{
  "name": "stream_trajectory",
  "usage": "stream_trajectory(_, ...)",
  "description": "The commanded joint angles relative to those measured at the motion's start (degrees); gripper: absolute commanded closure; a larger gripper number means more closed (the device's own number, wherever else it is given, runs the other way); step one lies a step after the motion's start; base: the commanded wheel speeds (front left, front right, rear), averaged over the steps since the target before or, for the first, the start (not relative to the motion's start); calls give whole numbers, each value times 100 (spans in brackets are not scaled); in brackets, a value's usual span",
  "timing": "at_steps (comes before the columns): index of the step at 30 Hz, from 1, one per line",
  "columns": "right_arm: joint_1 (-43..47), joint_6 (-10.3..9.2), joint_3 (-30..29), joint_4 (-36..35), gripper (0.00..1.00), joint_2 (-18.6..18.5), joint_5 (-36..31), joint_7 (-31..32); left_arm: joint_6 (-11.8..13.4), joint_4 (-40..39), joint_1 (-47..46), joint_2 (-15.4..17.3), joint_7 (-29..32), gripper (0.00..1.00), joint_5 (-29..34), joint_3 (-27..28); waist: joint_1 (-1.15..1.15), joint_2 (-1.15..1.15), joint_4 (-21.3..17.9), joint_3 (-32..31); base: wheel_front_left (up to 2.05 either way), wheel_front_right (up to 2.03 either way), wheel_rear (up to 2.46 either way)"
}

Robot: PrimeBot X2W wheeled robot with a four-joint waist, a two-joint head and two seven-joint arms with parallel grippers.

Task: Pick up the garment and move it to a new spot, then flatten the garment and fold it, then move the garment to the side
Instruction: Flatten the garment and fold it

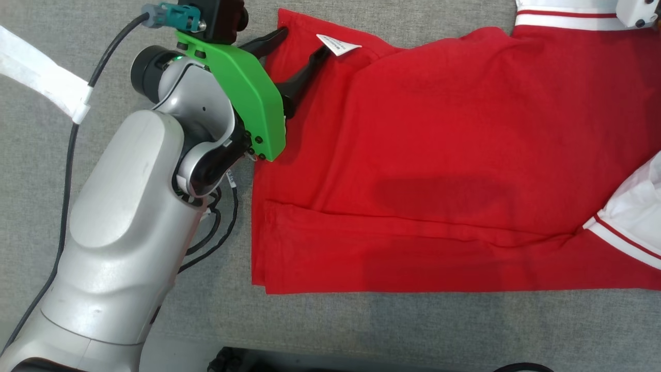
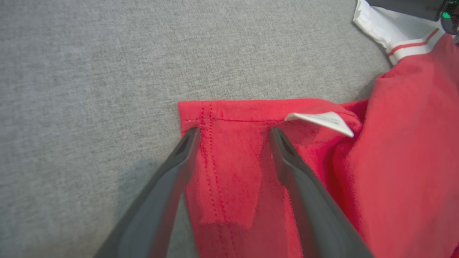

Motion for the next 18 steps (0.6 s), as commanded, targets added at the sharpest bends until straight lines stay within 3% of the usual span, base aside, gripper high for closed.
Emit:
stream_trajectory(1, 122, -11, 128, 180, 0, 50, 34, 23, -21, 171, -37, -48, -3, 0, -10, -53, 0, 0, -26, -13, 0, 0, 0)
stream_trajectory(3, 126, -6, 244, 236, 0, 93, 104, -4, -34, 321, -110, -69, -43, 0, 9, -94, 0, 0, -51, -14, 0, 0, 0)
stream_trajectory(4, 141, -5, 292, 264, 25, 116, 158, -10, -32, 406, -125, -88, -34, 0, -13, -125, 0, 0, -63, -21, 0, 0, 0)
stream_trajectory(5, 144, -4, 338, 269, 97, 136, 219, -48, -40, 494, -137, -107, -36, 42, -58, -151, 0, 0, -75, -34, 0, 0, 0)
stream_trajectory(6, 155, -4, 360, 295, 100, 159, 294, -71, -45, 576, -144, -122, -61, 100, -102, -169, 0, 0, -93, -53, 0, 0, 0)
stream_trajectory(18, 199, -7, 297, 192, 100, -1, 1005, -1043, -83, 594, 2, 289, -610, 100, -330, 19, 0, 0, -310, -531, 0, 0, 0)
